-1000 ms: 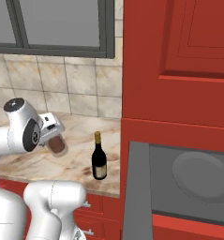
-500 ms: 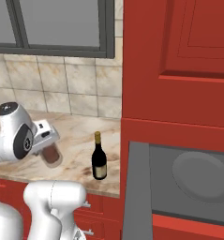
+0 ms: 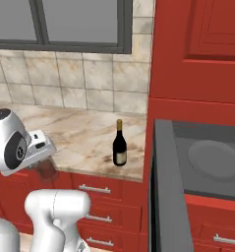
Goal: Place the microwavable item in the microwave. Then, close the microwave door and press the start button.
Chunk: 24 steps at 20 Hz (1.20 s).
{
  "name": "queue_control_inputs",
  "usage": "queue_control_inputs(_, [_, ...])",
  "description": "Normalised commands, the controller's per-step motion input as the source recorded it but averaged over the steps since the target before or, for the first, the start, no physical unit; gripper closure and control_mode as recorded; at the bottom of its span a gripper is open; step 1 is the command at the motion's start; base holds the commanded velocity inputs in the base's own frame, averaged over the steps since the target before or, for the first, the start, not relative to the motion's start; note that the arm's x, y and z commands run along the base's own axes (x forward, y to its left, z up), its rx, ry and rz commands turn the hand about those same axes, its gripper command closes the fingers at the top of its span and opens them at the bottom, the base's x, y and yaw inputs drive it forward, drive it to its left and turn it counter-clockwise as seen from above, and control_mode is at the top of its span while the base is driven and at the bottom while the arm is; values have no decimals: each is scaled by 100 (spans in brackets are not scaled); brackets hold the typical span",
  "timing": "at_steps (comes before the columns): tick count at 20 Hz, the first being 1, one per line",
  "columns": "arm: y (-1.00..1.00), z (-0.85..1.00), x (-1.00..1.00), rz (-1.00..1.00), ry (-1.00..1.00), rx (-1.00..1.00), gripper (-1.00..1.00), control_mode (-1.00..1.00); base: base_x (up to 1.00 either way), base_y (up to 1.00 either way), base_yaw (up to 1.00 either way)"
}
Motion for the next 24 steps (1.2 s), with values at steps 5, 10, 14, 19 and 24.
queue_control_inputs(5, [0,0,0,0,0,0,100,100,-100,69,-8])
queue_control_inputs(10, [0,0,0,0,0,0,100,100,-100,17,-17])
queue_control_inputs(14, [0,0,0,0,0,0,100,100,-99,-15,-23])
queue_control_inputs(19, [0,0,0,0,0,0,100,100,-76,-60,-17])
queue_control_inputs(24, [0,0,0,0,0,0,100,100,-23,-76,-16])
